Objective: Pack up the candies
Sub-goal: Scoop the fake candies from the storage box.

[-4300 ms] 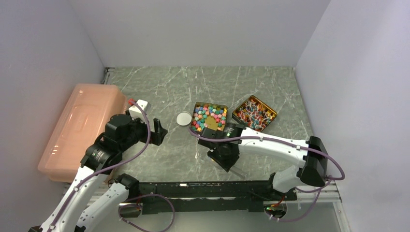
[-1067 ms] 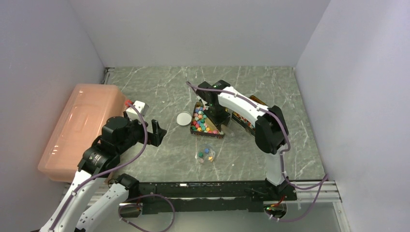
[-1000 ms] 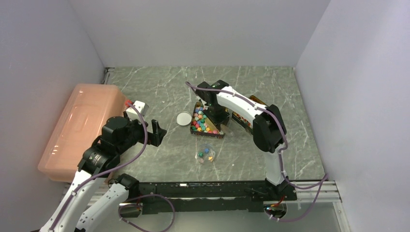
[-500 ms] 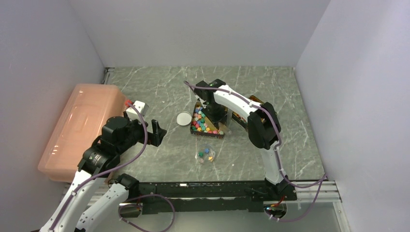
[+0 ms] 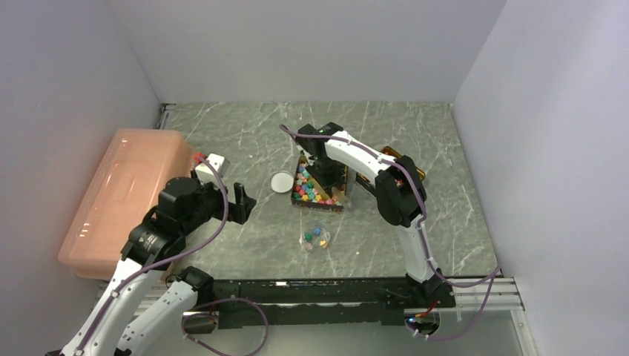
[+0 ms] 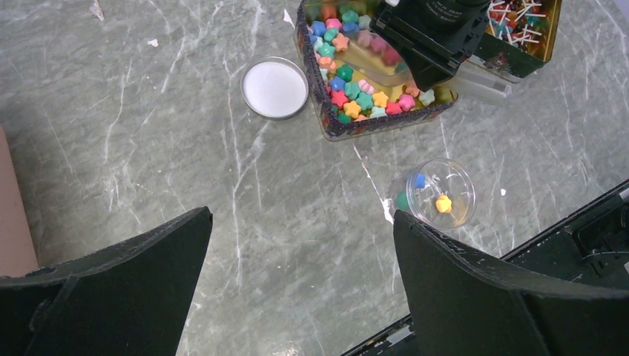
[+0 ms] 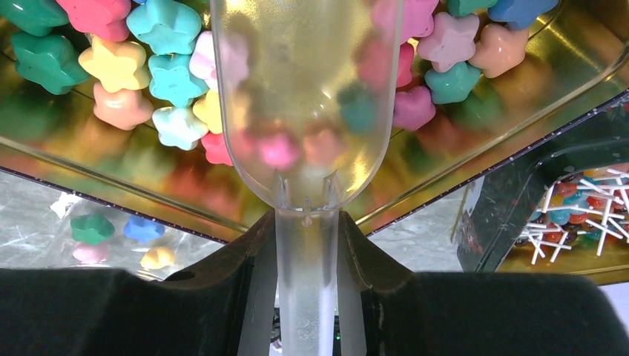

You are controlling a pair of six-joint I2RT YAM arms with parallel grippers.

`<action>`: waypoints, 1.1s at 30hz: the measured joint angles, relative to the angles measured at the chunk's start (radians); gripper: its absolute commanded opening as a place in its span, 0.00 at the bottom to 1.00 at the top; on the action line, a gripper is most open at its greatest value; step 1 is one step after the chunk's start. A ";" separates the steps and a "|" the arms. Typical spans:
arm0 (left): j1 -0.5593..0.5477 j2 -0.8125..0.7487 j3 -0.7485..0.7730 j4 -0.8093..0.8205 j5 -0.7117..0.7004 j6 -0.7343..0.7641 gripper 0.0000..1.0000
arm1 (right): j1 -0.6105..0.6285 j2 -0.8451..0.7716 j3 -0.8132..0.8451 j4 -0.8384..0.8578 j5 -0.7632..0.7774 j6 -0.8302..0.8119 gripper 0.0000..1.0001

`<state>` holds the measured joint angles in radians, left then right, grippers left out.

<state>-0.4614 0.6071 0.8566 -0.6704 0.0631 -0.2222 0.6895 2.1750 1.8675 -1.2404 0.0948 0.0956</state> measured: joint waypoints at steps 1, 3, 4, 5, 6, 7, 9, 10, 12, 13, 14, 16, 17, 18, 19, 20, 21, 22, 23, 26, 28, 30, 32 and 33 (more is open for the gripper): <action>0.000 0.002 0.000 0.000 0.000 0.000 1.00 | 0.000 0.000 0.000 0.004 0.000 0.000 0.00; 0.000 0.006 0.000 0.000 0.000 0.000 0.99 | 0.000 0.000 0.000 0.016 0.000 0.000 0.00; 0.000 0.007 0.000 0.000 0.000 0.000 0.99 | 0.000 0.000 0.000 0.023 0.000 0.000 0.00; 0.000 0.008 0.000 0.000 0.000 0.000 1.00 | 0.000 0.001 0.000 0.030 0.000 0.000 0.00; 0.000 0.010 0.000 0.000 0.000 0.000 0.99 | 0.000 0.001 0.000 0.036 0.000 0.000 0.00; 0.001 0.012 0.000 0.000 0.000 0.000 0.99 | 0.000 0.002 0.000 0.041 0.000 0.000 0.00; 0.002 0.014 0.000 0.000 0.000 0.000 0.99 | 0.000 0.002 0.000 0.054 0.001 0.000 0.00; 0.002 0.015 0.000 0.000 0.000 0.000 0.99 | 0.000 0.002 0.000 0.061 0.001 0.000 0.00; 0.002 0.018 0.000 0.000 0.000 0.000 0.99 | 0.000 0.002 0.000 0.072 0.003 0.000 0.00; 0.002 0.019 0.000 0.000 0.000 0.000 1.00 | 0.000 0.002 0.000 0.077 0.004 0.000 0.00; 0.002 0.019 0.000 0.000 0.000 0.000 0.99 | 0.000 0.002 0.000 0.082 0.005 0.000 0.00; 0.002 0.020 0.000 0.000 0.000 0.000 0.99 | 0.000 0.002 -0.002 0.098 0.010 0.000 0.00; 0.002 0.020 0.000 0.000 0.000 0.000 0.99 | 0.000 0.002 -0.005 0.106 0.011 0.000 0.00; 0.002 0.020 0.000 0.000 0.000 0.000 0.99 | 0.000 0.000 -0.011 0.117 0.013 0.000 0.00; 0.002 0.020 0.000 0.000 0.000 0.000 0.99 | 0.000 -0.001 -0.021 0.128 0.014 0.000 0.00; 0.002 0.020 0.000 0.000 0.000 0.000 0.99 | 0.000 -0.005 -0.034 0.140 0.018 0.000 0.00; 0.002 0.020 0.000 0.000 0.000 0.000 1.00 | 0.000 -0.014 -0.051 0.153 0.020 0.000 0.00; 0.002 0.020 0.000 0.000 0.000 0.000 1.00 | 0.001 -0.021 -0.061 0.162 0.023 0.000 0.00; 0.002 0.020 0.000 0.000 0.000 0.000 1.00 | 0.001 -0.032 -0.077 0.177 0.025 0.000 0.00; 0.003 0.021 0.000 0.000 0.000 0.000 0.99 | 0.001 -0.062 -0.120 0.205 0.031 0.001 0.00; 0.003 0.021 0.000 0.000 0.000 0.000 0.99 | 0.001 -0.070 -0.137 0.219 0.032 0.001 0.00; 0.005 0.021 0.000 0.000 0.000 0.000 0.99 | 0.002 -0.071 -0.138 0.227 0.032 0.000 0.00; 0.007 0.023 0.000 0.000 0.000 0.000 1.00 | 0.002 -0.069 -0.131 0.228 0.032 -0.001 0.00; 0.008 0.023 0.000 0.000 0.000 0.000 1.00 | 0.002 -0.065 -0.121 0.226 0.032 -0.003 0.00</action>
<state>-0.4534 0.6304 0.8566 -0.6701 0.0628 -0.2222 0.6918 2.1098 1.7466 -1.0142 0.1272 0.0929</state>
